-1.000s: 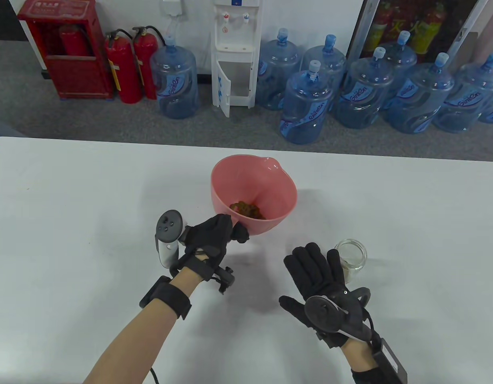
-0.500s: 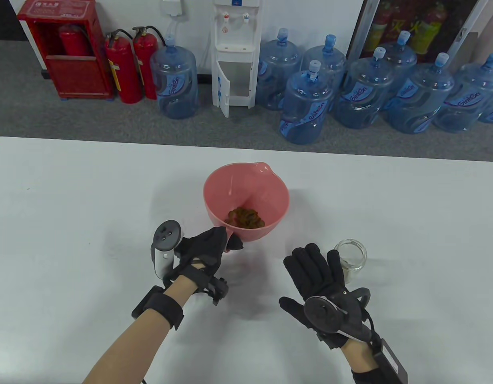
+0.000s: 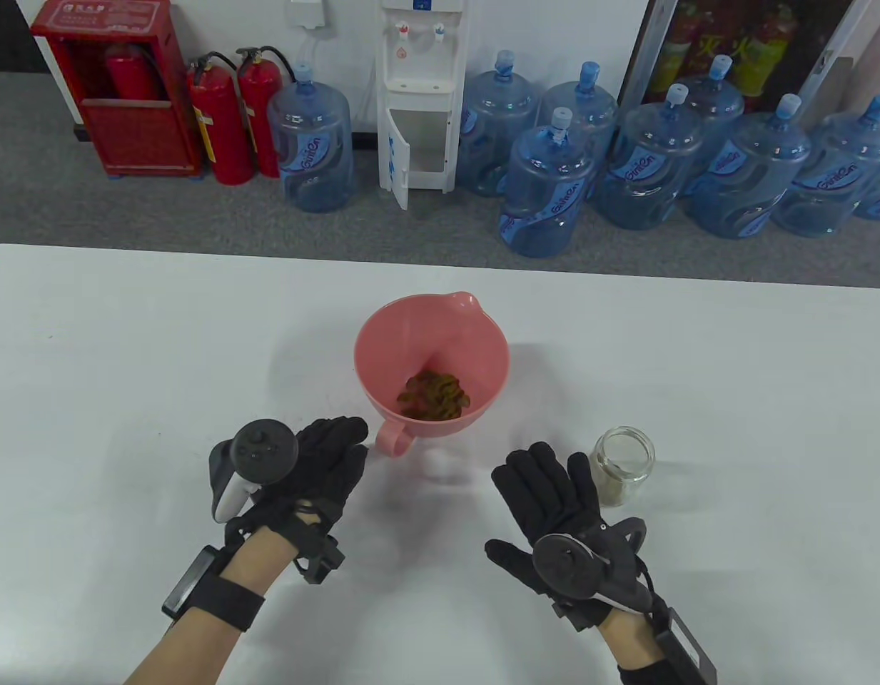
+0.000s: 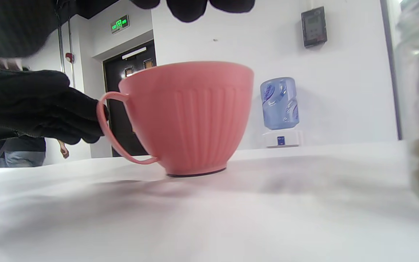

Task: Hold salad bowl and receive raisins poured from storage jar

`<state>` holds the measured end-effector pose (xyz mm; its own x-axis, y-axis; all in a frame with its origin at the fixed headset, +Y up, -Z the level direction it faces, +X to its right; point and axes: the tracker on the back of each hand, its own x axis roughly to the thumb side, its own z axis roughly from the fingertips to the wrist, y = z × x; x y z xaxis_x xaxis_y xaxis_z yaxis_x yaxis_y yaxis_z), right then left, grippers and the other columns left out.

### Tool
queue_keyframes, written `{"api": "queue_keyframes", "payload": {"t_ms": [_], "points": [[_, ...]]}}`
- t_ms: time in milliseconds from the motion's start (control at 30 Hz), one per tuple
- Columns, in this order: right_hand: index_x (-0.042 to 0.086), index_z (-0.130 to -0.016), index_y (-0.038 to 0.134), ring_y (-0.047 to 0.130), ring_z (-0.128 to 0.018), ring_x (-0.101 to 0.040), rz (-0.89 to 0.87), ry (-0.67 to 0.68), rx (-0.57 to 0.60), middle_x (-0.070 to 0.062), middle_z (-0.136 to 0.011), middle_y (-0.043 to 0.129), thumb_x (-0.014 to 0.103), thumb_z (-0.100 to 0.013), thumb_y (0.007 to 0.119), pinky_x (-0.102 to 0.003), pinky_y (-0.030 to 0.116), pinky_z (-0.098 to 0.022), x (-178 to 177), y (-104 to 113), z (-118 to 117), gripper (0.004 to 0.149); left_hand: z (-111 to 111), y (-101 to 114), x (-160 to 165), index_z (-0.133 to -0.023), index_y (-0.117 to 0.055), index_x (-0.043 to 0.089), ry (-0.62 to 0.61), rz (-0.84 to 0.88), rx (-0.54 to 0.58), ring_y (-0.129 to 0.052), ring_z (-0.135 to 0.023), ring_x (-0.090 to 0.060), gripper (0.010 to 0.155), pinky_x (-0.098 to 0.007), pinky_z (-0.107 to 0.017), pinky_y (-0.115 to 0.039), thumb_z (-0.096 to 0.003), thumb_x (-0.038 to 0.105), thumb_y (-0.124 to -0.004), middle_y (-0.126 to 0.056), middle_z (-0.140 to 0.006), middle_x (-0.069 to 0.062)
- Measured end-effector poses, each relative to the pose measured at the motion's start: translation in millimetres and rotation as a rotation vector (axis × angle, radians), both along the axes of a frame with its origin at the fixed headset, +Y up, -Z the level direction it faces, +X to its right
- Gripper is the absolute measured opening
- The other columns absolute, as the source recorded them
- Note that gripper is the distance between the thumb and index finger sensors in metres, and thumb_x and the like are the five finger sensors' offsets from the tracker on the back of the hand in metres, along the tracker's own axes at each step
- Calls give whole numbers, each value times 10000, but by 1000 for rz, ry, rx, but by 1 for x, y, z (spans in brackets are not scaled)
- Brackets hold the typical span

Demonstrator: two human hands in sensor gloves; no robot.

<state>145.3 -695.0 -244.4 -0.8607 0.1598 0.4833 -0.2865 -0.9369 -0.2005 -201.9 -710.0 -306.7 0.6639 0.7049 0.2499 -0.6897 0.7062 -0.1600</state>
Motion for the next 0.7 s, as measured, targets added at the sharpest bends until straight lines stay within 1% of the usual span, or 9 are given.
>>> {"api": "queue_keyframes", "payload": {"t_ms": [67,100,200,300,367,433,533,700], "points": [[388,-1032,241,291,-1106,-239,1,11,5,59,-1134,253,717,-320,702,-574,206,-785,-2,0,2,910,14,10,-1,-1054,-617,202,-29,-78,70,-411,-1035,-503,692,-610,-723,-301,-456,551,-597,-532,-1089,-162],[389,-1031,239,290,-1107,-238,4,16,9,60,-1134,252,718,-318,700,-573,206,-785,-3,0,2,911,21,14,-1,-1067,-584,218,-52,-107,87,-424,-1032,-502,703,-609,-721,-315,-455,564,-597,-531,-1090,-163],[389,-1031,239,287,-1107,-238,1,31,4,59,-1134,250,718,-320,698,-574,203,-786,-8,0,4,908,50,24,3,-1083,-561,259,-109,-205,169,-426,-1038,-505,712,-610,-721,-328,-454,592,-594,-512,-1107,-157],[390,-1031,237,285,-1107,-239,7,36,6,61,-1134,249,719,-319,697,-574,203,-785,-9,-1,5,909,68,26,8,-1092,-541,298,-150,-282,229,-363,-1068,-489,714,-611,-724,-318,-452,610,-591,-444,-1139,-135],[390,-1031,237,284,-1107,-237,5,39,3,60,-1134,247,718,-320,698,-575,202,-785,-10,-2,6,908,76,22,11,-1099,-499,315,-163,-357,258,-309,-1083,-476,730,-609,-727,-301,-448,633,-584,-391,-1154,-115],[389,-1031,237,283,-1107,-237,8,40,-2,61,-1134,247,717,-320,699,-575,201,-785,-11,-2,6,909,81,17,14,-1103,-440,353,-183,-421,269,-264,-1093,-458,764,-607,-731,-283,-433,697,-573,-331,-1165,-94],[388,-1032,237,281,-1107,-238,16,40,-3,60,-1134,246,718,-320,699,-576,201,-784,-11,-2,6,910,85,10,15,-1102,-356,375,-187,-494,282,-218,-1096,-444,791,-602,-732,-267,-424,737,-543,-258,-1167,-78],[390,-1031,237,280,-1107,-239,17,33,-3,60,-1134,245,717,-320,699,-577,198,-784,-9,-1,5,909,86,3,18,-1101,-342,380,-200,-483,297,-184,-1099,-434,791,-599,-734,-258,-424,738,-536,-230,-1165,-70]]}}
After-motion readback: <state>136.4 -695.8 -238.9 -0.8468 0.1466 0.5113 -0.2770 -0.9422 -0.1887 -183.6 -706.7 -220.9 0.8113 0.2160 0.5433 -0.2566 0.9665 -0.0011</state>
